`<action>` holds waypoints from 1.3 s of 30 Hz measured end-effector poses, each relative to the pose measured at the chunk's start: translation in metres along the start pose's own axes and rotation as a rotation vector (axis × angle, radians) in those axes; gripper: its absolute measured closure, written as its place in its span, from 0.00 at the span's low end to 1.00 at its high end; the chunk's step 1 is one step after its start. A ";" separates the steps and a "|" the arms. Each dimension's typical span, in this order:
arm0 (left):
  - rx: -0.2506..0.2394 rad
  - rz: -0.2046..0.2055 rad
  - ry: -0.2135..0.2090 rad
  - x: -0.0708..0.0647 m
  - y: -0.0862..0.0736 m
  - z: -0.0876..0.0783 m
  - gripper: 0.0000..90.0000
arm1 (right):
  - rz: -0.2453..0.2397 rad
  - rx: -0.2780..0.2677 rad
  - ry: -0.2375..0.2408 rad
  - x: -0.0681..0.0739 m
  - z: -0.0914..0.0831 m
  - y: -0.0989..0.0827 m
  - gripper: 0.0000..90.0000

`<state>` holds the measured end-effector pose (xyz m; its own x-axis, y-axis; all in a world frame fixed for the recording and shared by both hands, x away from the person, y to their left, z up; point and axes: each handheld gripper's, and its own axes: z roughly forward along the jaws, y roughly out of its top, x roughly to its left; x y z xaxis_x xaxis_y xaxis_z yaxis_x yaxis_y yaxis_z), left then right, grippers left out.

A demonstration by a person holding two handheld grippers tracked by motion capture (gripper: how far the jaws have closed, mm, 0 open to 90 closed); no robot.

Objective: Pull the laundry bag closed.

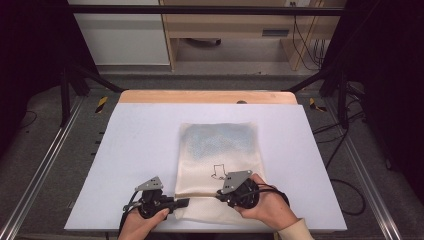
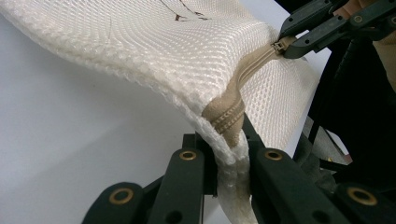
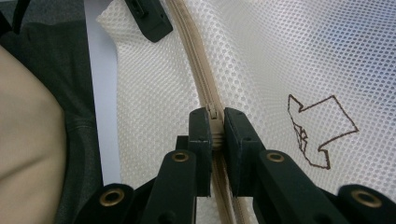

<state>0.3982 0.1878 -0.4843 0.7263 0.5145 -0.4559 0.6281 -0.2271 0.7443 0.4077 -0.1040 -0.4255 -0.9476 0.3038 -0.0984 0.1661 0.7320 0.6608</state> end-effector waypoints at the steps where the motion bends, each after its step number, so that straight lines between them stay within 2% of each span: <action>1: 0.000 0.000 0.001 0.000 0.000 0.000 0.93 | 0.001 0.000 -0.001 -0.001 -0.001 -0.001 0.91; 18: 0.001 0.000 0.002 0.000 0.000 0.000 0.93 | 0.046 0.003 -0.030 -0.005 -0.018 -0.022 0.91; 39: 0.001 0.000 0.002 0.000 0.000 0.000 0.93 | 0.090 -0.004 -0.052 -0.008 -0.031 -0.040 0.91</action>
<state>0.3986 0.1880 -0.4843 0.7257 0.5164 -0.4546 0.6282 -0.2279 0.7439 0.4003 -0.1552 -0.4281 -0.9136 0.3993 -0.0766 0.2488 0.6979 0.6716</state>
